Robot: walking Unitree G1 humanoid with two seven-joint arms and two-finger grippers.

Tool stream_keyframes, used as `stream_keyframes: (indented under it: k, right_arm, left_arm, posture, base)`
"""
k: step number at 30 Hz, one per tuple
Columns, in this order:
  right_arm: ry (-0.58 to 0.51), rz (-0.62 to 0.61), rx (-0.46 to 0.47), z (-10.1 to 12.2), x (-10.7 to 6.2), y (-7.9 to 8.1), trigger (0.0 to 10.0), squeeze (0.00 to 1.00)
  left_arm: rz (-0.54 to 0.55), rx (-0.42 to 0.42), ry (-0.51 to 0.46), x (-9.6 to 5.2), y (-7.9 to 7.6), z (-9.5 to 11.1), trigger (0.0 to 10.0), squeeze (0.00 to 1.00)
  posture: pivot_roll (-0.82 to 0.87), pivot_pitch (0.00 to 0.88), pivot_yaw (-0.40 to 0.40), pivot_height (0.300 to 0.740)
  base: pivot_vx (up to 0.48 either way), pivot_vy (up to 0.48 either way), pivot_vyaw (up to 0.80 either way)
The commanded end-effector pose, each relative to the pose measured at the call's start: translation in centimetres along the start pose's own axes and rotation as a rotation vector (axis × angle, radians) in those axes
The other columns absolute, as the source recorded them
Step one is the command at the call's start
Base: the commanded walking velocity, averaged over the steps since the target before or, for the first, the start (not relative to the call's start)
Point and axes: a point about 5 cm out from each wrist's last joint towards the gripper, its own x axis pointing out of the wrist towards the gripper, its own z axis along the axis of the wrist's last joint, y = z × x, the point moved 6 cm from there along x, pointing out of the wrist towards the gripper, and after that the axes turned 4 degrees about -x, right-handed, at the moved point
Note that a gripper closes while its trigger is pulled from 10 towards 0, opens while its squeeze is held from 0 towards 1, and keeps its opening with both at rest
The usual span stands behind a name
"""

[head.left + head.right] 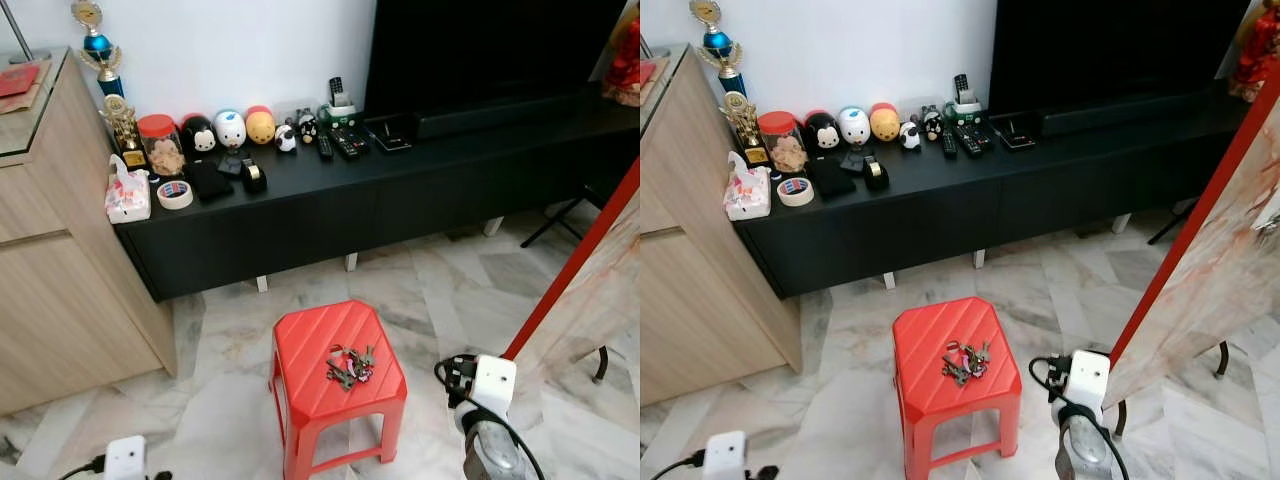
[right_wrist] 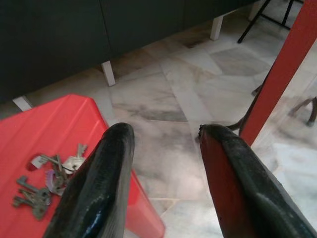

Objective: Hang keys on a hook

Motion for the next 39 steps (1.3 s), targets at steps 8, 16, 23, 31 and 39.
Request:
stream_keyframes:
  k: [8,16,23,31,39]
  right_arm:
    - [-0.155,0.019,-0.079,2.6,-0.6,-0.6,10.0,0.00]
    - [-0.307,0.123,-0.172,5.6,-1.6,1.2,10.0,0.00]
    - [-0.283,0.193,-0.031,7.7,-1.3,3.5,10.0,0.00]
    - [-0.248,0.194,-0.005,8.6,-2.0,3.7,10.0,0.00]
    - [-0.060,0.117,0.023,8.2,-2.7,2.7,10.0,0.00]
  left_arm:
    - [-0.015,-0.011,0.014,0.1,-1.9,-0.8,10.0,0.00]
    - [0.009,-0.028,0.045,-0.5,-0.2,-2.3,10.0,0.00]
    - [0.042,-0.044,0.068,-1.3,2.7,-3.2,10.0,0.00]
    - [0.048,-0.043,0.076,-1.5,3.1,-3.6,10.0,0.00]
    - [0.040,-0.044,0.086,-1.4,1.9,-4.2,10.0,0.00]
  posture:
    - [0.02,0.000,-0.023,0.740]
    - [0.01,0.000,-0.030,0.740]
    - [0.03,0.000,-0.050,0.740]
    - [0.04,0.000,-0.062,0.740]
    - [0.03,0.000,-0.066,0.740]
  base:
    - [0.000,0.000,0.00]
    - [0.000,0.000,0.00]
    - [0.000,0.000,0.00]
    - [0.000,0.000,0.00]
    - [0.000,0.000,0.00]
